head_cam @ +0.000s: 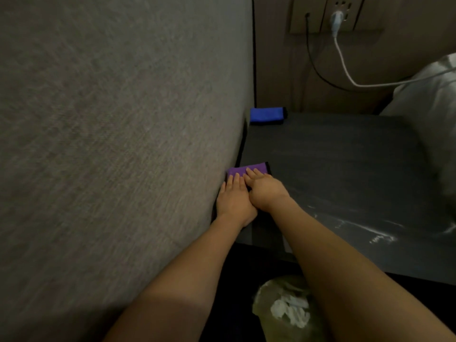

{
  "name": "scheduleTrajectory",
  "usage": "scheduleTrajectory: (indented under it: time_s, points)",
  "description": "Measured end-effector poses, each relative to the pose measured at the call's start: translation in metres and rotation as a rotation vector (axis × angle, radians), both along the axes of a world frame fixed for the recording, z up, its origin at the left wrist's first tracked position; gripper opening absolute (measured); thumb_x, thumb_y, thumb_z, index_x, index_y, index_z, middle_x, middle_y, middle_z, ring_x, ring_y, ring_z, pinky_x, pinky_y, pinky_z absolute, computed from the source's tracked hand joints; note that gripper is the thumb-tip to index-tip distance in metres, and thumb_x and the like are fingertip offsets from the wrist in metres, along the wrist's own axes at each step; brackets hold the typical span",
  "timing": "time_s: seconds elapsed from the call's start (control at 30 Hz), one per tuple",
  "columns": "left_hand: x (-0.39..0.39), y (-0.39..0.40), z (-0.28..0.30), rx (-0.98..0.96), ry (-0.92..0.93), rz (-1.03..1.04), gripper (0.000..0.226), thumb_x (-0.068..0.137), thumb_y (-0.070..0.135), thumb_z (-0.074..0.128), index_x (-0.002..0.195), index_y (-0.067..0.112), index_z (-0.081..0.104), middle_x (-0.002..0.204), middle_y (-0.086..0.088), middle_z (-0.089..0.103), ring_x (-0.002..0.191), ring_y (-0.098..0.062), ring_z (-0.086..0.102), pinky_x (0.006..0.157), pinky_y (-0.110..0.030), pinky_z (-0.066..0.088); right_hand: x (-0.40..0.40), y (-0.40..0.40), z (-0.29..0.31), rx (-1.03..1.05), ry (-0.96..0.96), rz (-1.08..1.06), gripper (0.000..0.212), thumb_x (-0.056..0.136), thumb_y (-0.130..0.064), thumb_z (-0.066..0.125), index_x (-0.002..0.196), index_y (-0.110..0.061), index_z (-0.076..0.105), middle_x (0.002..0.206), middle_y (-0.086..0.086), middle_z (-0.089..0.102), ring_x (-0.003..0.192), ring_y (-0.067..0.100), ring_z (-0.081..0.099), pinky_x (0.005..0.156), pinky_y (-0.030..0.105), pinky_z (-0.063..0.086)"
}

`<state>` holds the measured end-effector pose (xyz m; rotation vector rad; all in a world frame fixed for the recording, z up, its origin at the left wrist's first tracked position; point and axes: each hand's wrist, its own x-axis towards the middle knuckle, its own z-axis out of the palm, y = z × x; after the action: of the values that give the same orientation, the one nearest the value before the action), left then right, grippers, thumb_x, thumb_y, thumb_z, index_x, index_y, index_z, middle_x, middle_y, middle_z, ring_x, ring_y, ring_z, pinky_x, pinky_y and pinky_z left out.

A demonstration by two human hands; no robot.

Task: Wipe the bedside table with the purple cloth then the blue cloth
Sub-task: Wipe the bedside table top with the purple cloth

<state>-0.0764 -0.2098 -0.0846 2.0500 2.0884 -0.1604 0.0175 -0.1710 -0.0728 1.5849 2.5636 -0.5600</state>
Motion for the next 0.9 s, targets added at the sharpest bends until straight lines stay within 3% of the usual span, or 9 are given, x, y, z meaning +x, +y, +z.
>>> scheduleTrajectory:
  time_s: [0.5,0.9]
  points:
    - [0.013,-0.048,0.001,-0.038,-0.003,0.072,0.081,0.086,0.03,0.043,0.151,0.001,0.003,0.161,-0.017,0.005,0.149,-0.028,0.003,0.122,-0.038,0.005,0.01,-0.041,-0.004,-0.022,0.067,0.059,0.052,0.097,-0.022,0.031,0.148,-0.016,0.024,0.158,0.002,0.017,0.146,0.017,0.015,0.117,0.031,0.013]
    - [0.089,-0.014,0.011,-0.091,-0.1,-0.186,0.079,0.089,0.03,0.044,0.152,0.005,0.004,0.161,-0.013,0.002,0.149,-0.024,-0.001,0.122,-0.035,0.005,0.106,-0.031,-0.002,-0.019,0.072,-0.189,0.061,0.091,-0.019,0.043,0.148,-0.021,0.021,0.159,-0.002,0.014,0.146,0.012,0.013,0.117,0.03,0.017]
